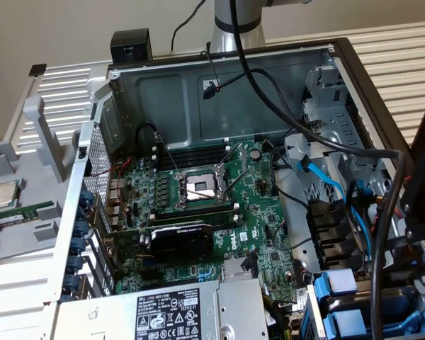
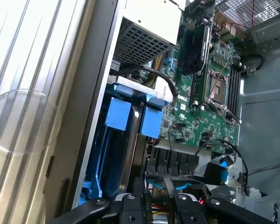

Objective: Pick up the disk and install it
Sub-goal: 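Insert the first disk wire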

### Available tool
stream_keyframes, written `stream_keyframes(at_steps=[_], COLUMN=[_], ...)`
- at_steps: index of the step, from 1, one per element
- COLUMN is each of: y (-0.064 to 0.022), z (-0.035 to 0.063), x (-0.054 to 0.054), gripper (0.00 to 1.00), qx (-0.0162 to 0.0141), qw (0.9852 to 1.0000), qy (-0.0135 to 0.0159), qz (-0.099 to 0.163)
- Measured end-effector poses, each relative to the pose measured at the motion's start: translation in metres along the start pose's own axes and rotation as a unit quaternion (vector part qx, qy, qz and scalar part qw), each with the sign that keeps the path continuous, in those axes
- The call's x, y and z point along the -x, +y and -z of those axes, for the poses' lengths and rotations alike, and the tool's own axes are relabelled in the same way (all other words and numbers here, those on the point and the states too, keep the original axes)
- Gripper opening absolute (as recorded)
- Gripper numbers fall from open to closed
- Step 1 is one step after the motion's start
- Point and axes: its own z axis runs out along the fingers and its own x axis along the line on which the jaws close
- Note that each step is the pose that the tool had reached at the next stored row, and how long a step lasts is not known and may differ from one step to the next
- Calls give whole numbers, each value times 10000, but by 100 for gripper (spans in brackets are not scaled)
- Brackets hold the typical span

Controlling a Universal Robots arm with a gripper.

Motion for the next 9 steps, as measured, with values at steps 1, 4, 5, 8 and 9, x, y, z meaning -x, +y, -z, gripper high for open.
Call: stream_keyframes(at_steps=[1, 4, 5, 8, 9], y=[6, 10, 12, 12, 12], z=[-1, -2, -3, -3, -3], x=[1, 1, 1, 1, 1], gripper=[30, 30, 30, 30, 30], qx=[9, 27, 40, 115, 151], qw=[10000, 9999, 9999, 9994, 9991], qy=[3, 18, 23, 42, 49], qz=[23, 111, 148, 312, 383])
